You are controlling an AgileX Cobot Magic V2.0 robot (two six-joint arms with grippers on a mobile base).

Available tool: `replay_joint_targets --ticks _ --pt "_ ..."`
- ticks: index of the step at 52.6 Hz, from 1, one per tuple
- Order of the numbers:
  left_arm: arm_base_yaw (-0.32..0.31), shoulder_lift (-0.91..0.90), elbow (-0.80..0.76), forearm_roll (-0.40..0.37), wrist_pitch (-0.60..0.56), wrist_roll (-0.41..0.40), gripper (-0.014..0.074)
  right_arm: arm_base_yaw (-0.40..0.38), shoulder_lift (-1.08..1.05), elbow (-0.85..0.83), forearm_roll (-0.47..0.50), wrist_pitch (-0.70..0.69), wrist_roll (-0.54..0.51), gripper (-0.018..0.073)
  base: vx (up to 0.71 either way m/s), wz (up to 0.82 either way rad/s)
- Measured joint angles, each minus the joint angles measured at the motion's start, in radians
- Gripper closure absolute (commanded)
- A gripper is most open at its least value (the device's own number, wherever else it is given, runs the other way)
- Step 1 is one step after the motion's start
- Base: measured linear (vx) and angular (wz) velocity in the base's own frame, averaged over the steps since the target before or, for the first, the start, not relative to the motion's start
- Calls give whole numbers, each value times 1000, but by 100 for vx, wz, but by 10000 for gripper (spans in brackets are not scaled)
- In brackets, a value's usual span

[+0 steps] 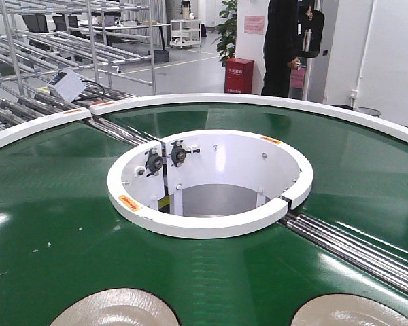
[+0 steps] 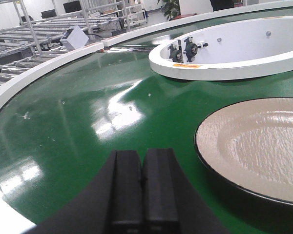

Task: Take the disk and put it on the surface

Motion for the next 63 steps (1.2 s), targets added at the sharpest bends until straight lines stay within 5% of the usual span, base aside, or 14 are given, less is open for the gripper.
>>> replay_joint_targets --ticks 45,54,63 --pt "0 0 0 0 -16 0 596 0 0 0 0 0 0 568 0 0" --pt "0 0 0 0 -170 -8 596 0 0 0 1 -118 4 568 0 0" --pt "0 0 -6 -55 -440 -153 596 0 0 -19 2 -288 4 568 0 0"
